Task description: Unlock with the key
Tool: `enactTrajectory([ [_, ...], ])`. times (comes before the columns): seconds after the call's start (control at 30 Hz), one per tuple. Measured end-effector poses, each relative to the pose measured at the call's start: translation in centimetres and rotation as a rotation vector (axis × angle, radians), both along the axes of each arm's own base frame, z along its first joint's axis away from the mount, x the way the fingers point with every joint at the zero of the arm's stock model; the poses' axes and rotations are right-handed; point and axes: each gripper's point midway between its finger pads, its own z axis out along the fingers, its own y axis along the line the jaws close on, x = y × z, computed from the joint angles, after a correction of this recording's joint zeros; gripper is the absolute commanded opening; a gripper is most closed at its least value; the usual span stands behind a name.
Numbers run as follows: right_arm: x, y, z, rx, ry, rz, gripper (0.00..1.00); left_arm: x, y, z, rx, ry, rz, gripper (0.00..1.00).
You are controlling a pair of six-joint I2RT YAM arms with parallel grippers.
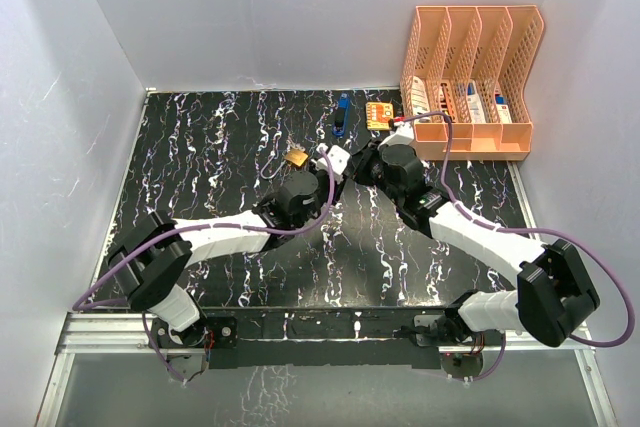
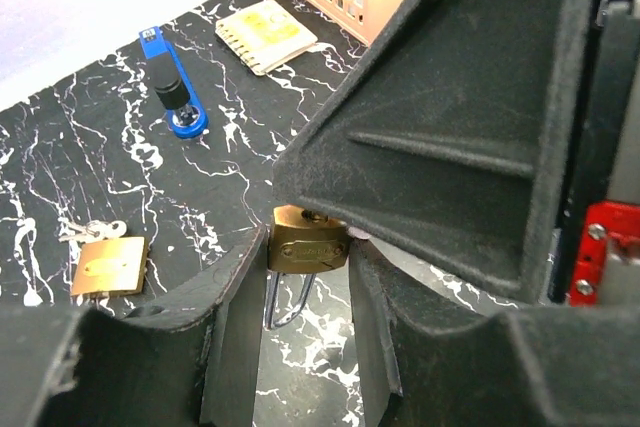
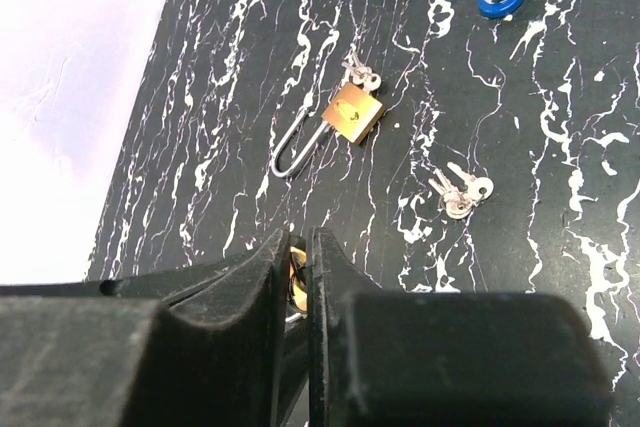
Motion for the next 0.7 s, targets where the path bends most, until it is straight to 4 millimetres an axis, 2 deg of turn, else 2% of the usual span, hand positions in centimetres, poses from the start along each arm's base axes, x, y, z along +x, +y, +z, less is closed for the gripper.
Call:
enactTrajectory([
  [0.13,-0.4,0.3,0.0,-0.002,0.002,0.017,0.19,0.0,-0.1,-0.3,-0.010,0.039,0.000,0.00],
  [0.3,-0.8,0.0,-0.2,-0.019,0.015,0.034,0.33,0.1,0.4,-1.1,-0.042,0.104,0.008,0.00],
  [0.6,0.4,-3.2,0.5,-0.040,0.003,-0.018,0.35,1.0,3.1,-2.1,-0.081,0.195,0.055,0.00],
  [0.7,0.6,-3.7,0.7,-0.046,-0.005,-0.025,0.36,1.3,3.8,-2.1,-0.096,0.225,0.061,0.00],
])
